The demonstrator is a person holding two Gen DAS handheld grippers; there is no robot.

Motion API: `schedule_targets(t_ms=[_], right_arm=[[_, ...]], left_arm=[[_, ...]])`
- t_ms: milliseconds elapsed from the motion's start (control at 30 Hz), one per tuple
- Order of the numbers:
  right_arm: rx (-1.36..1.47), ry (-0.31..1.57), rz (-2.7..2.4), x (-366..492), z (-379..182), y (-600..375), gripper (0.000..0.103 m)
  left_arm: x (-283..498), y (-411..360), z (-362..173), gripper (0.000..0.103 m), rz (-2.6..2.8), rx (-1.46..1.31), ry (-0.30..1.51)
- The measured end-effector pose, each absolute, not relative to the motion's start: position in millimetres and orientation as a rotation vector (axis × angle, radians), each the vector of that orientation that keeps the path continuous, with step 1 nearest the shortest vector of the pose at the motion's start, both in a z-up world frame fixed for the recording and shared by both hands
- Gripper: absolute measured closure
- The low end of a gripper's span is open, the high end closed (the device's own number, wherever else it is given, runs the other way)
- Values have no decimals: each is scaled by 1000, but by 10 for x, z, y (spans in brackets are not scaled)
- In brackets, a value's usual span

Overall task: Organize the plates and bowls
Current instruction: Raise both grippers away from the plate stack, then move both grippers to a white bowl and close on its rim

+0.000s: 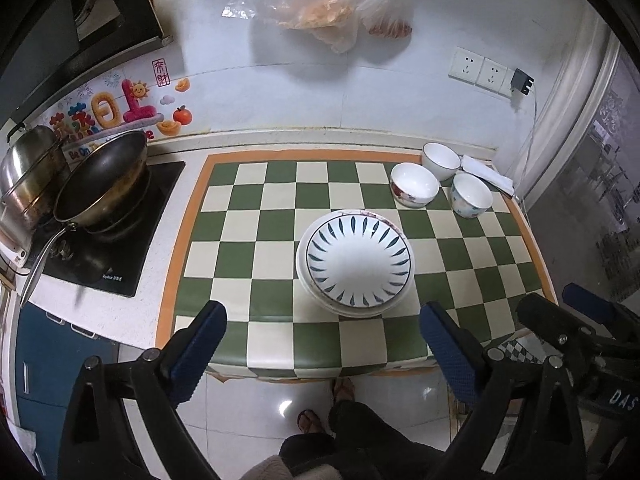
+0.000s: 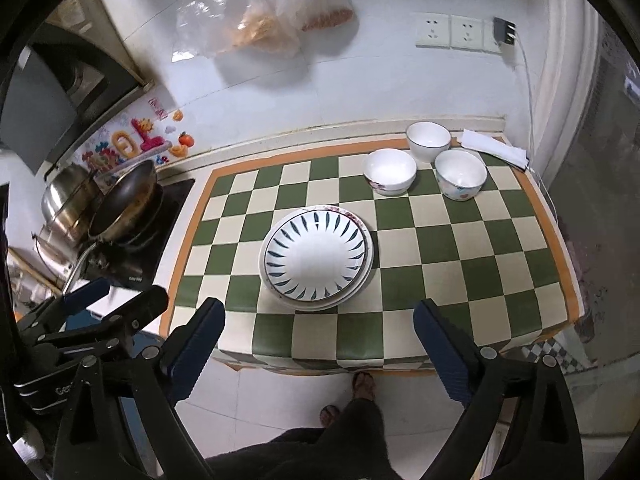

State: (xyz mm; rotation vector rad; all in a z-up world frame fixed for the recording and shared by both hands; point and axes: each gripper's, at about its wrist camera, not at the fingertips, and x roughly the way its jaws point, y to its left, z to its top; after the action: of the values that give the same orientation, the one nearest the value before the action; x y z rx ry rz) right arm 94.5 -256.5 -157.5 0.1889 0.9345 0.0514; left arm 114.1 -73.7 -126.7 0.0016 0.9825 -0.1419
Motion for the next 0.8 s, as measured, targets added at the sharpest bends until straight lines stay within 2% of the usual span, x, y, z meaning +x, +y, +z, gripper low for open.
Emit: schedule_targets(t_ms=[200,467,800], right_arm=[[279,934,41,1234,-1671,-2953,5],[381,966,76,2223,-2001,-3667,5],[403,1142,116,3875,-2885,-4357,7]], left_arm=[[1492,-952,-1359,3,-148,6,987],[2444,-1494,-1595,3,-156,9,987],[4008,-2178,-2460,4,-173,24,1182]])
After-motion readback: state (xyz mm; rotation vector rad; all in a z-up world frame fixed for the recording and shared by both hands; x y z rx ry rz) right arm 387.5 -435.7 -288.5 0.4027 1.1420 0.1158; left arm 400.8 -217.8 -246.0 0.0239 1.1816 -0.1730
